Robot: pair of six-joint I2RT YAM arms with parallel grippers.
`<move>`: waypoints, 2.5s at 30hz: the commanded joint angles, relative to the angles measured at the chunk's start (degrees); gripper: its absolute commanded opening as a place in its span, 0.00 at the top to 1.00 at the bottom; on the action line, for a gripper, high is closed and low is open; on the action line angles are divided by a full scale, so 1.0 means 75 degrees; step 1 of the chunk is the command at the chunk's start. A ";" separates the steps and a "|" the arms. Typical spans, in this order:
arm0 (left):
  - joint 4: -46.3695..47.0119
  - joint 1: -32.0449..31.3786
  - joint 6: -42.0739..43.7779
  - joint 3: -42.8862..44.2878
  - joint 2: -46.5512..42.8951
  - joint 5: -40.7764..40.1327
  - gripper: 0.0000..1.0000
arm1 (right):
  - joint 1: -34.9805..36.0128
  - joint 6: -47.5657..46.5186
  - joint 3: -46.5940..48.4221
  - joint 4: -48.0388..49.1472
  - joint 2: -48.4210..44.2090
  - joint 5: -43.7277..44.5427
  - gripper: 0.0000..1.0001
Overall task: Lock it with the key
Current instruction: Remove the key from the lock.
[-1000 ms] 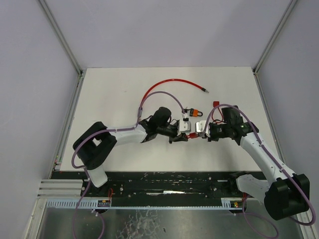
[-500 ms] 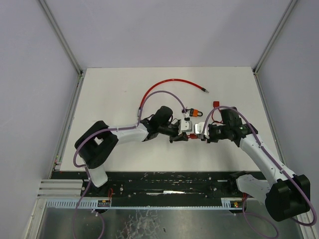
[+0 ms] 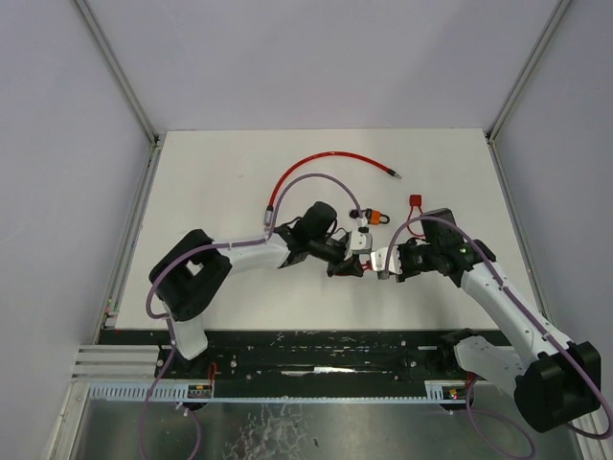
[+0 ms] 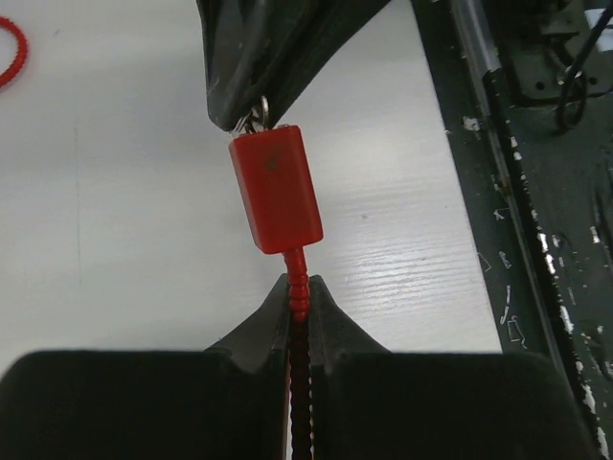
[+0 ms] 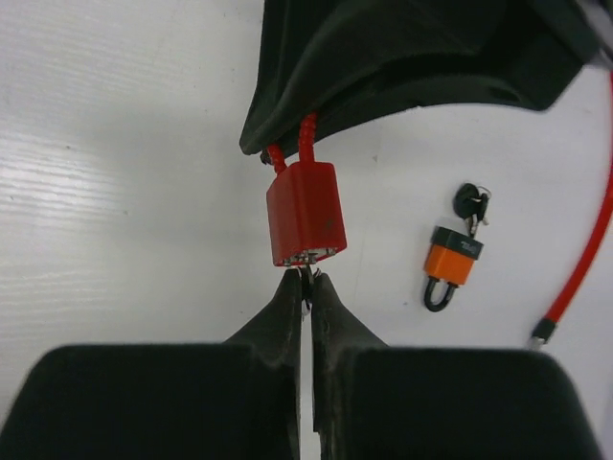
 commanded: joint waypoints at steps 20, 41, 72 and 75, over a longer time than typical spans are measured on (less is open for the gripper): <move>0.4327 -0.0649 0.1586 -0.2174 -0.1358 -0.3009 1.00 | -0.0120 0.3831 0.1653 -0.0548 0.1259 -0.2535 1.00; -0.2874 0.0585 0.2203 0.1326 -0.0452 0.2785 1.00 | -0.0355 0.0970 0.0519 -0.0451 -0.1379 -0.1756 1.00; 0.1432 -0.0613 0.2783 -0.1255 -0.1575 -0.5507 1.00 | -0.1196 0.1747 0.0590 -0.0710 -0.1425 -0.2360 1.00; 0.2156 -0.0740 0.3070 -0.1616 -0.1706 -0.5759 1.00 | -0.1223 0.1848 0.0500 -0.0590 -0.1420 -0.2381 1.00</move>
